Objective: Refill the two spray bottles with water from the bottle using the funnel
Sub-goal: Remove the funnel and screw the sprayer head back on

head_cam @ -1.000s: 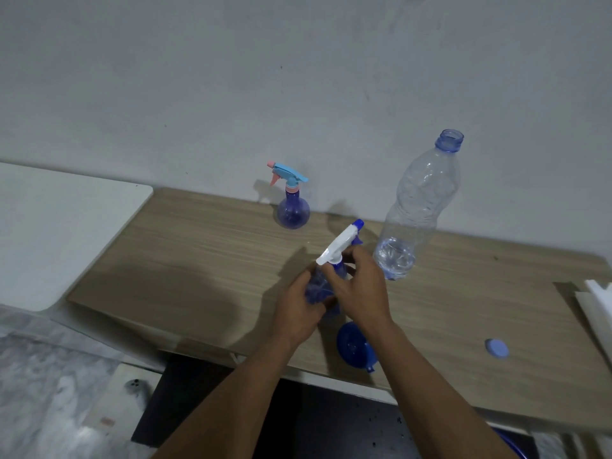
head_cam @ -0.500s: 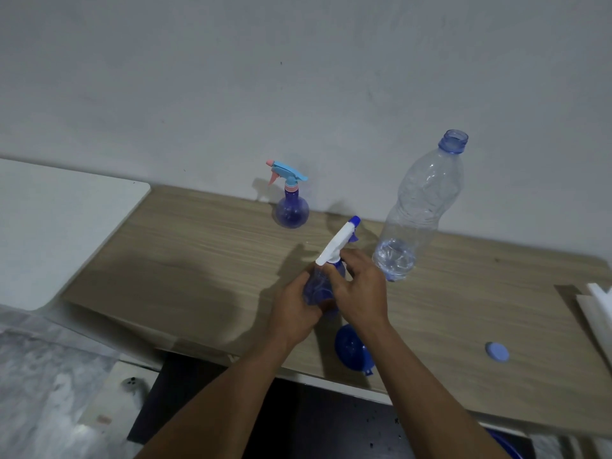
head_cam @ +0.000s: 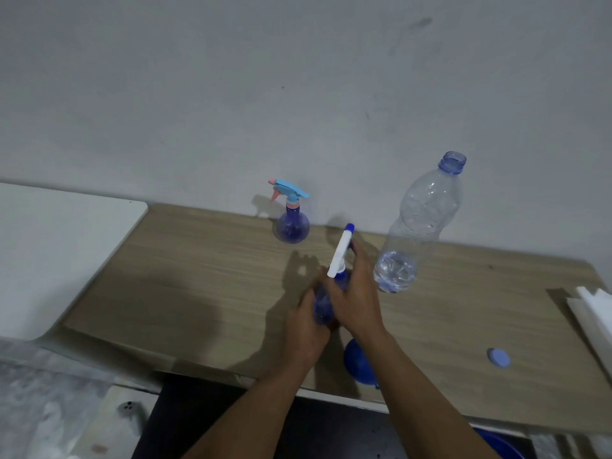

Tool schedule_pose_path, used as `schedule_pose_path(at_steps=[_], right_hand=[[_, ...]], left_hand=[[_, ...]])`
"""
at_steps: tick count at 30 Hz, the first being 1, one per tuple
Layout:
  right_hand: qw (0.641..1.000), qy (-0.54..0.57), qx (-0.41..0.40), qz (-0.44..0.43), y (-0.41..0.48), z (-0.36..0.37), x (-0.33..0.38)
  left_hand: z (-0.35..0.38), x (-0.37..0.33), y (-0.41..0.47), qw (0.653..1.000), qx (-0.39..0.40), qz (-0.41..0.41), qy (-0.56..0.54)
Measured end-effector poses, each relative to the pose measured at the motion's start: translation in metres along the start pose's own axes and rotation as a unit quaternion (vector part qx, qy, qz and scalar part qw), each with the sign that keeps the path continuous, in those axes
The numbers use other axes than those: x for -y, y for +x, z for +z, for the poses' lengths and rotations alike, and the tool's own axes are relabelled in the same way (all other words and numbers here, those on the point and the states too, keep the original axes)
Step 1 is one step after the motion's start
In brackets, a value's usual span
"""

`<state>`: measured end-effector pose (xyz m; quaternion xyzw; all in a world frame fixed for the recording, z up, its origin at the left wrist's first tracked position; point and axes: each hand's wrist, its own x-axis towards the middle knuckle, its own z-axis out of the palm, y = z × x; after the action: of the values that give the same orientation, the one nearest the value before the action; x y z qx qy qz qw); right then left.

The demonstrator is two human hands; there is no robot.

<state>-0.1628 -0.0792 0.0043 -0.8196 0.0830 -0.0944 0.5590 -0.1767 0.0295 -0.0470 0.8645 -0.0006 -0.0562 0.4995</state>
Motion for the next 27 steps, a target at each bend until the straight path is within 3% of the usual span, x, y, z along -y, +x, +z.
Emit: schedule_pose_path(at_steps=[7, 11, 14, 17, 21, 27], right_hand=[[0.998, -0.039, -0.047, -0.016, 0.005, 0.002, 0.021], [0.994, -0.065, -0.044, -0.081, -0.015, -0.005, 0.043], [0.995, -0.07, 0.046, -0.053, -0.036, -0.011, 0.058], [0.988, -0.097, 0.122, -0.01, -0.056, -0.012, 0.065], [0.947, -0.217, 0.238, 0.009, -0.086, -0.011, 0.069], [0.928, -0.251, 0.271, 0.039, -0.112, -0.009, 0.065]], left_hand=[[-0.037, -0.021, -0.013, 0.999, 0.028, 0.021, 0.02], [-0.081, -0.019, -0.044, 0.993, -0.054, 0.051, 0.091], [-0.113, -0.009, -0.063, 0.983, -0.086, 0.032, 0.162], [-0.14, 0.0, -0.078, 0.969, -0.064, -0.019, 0.238], [-0.16, -0.001, -0.101, 0.949, -0.011, -0.075, 0.305], [-0.171, -0.001, -0.127, 0.941, -0.015, -0.097, 0.324]])
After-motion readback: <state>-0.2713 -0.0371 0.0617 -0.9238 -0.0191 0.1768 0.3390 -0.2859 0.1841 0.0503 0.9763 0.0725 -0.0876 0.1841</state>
